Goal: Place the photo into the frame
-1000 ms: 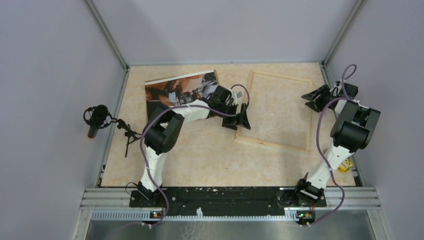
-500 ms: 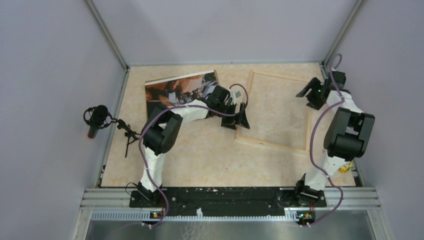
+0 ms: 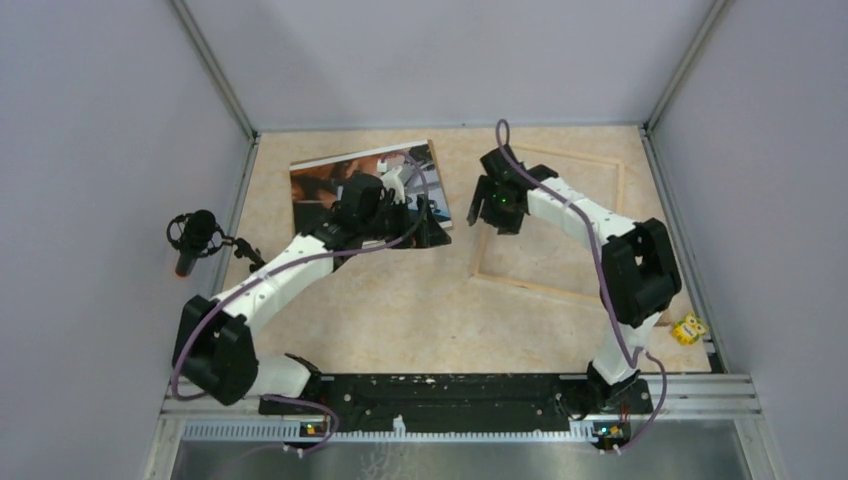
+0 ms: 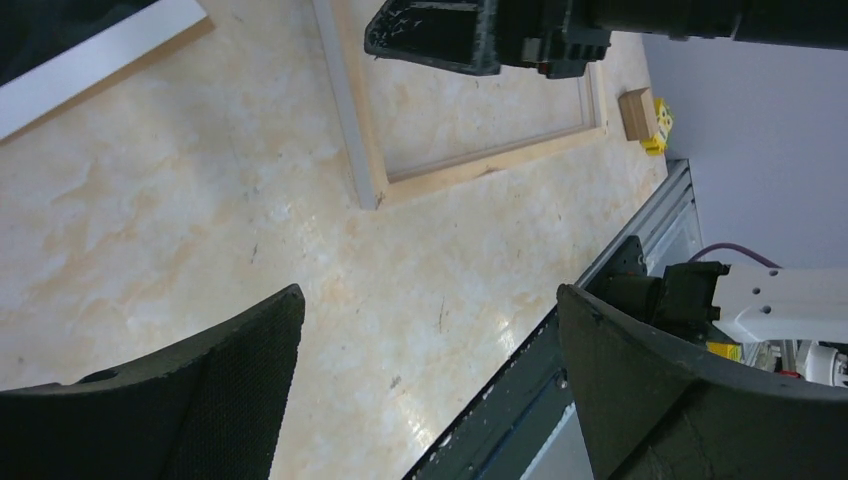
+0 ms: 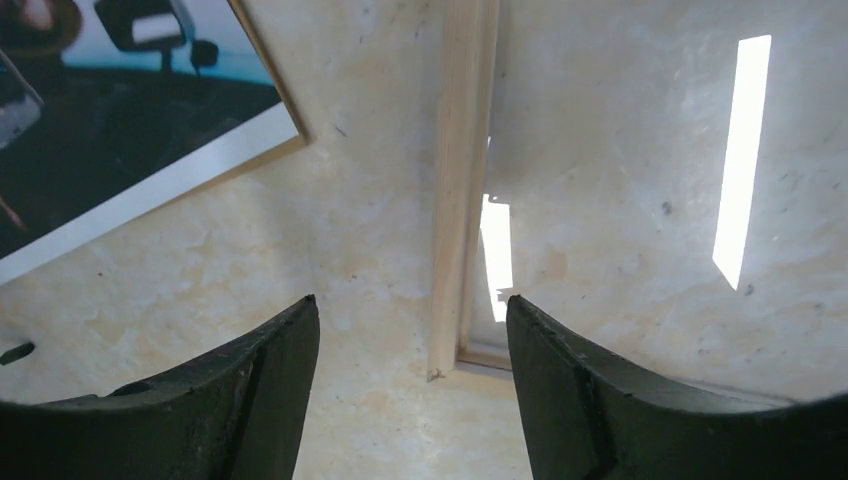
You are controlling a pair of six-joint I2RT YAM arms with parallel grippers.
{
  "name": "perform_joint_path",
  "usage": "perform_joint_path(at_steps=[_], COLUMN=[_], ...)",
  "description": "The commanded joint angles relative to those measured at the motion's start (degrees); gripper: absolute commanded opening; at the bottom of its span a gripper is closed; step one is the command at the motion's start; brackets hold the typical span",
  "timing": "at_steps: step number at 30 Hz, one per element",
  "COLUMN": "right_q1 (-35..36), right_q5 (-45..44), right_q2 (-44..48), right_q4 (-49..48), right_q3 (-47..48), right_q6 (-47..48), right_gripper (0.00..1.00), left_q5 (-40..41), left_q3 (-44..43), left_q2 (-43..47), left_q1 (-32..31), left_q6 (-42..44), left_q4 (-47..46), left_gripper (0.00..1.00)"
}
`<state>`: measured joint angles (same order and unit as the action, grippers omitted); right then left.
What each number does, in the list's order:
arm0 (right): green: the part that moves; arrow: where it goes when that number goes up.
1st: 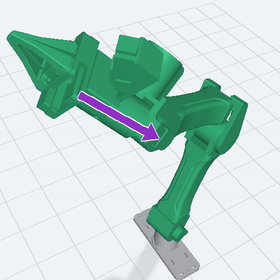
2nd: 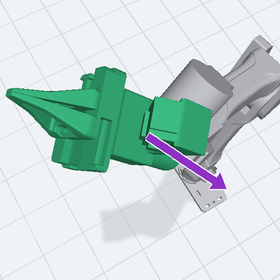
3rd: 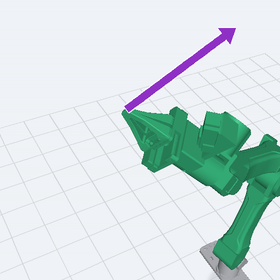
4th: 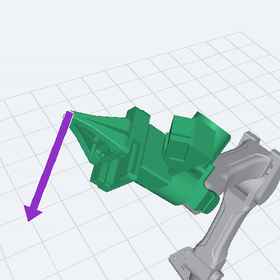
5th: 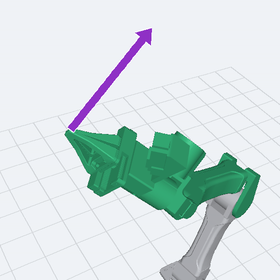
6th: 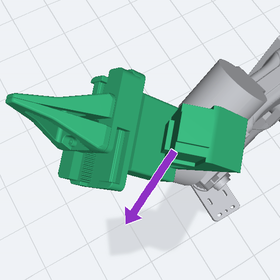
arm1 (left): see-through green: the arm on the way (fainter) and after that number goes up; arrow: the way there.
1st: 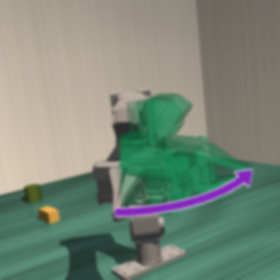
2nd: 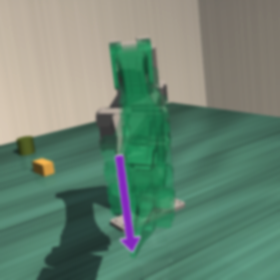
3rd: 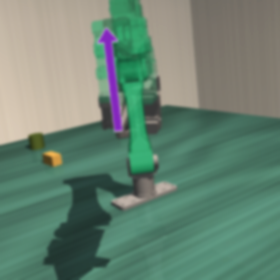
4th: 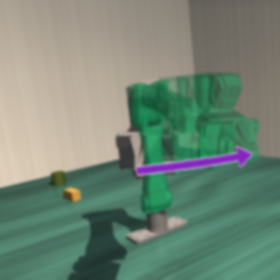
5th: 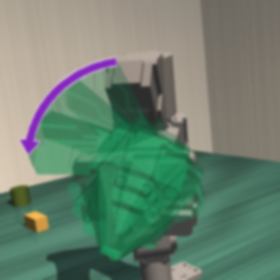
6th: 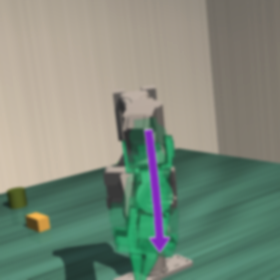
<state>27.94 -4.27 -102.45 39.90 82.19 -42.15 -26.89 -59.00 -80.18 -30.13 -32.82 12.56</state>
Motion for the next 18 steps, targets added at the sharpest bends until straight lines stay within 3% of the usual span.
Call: perform_joint_path(at_steps=[1, 10, 18], right_q1=[4.8, 9.3, 9.4], right_q5=[-8.5, -11.6, -12.2], right_q2=[-3.3, -9.0, -12.0], right_q4=[7.5, 8.7, 8.0], right_q3=[3.6, 5.8, 7.0], right_q6=[-7.5, -10.8, -11.5], right_gripper=[0.66, 0.44, 0.42], left_q5=[2.6, 2.0, 2.7], left_q3=[4.8, 9.2, 9.1], left_q2=[7.7, 15.0, 15.4], left_q1=[0.2, 0.3, 0.2], left_q6=[1.9, 1.0, 1.5], left_q4=[2.8, 3.3, 3.5], left_gripper=[0.98, 0.98, 0.98])
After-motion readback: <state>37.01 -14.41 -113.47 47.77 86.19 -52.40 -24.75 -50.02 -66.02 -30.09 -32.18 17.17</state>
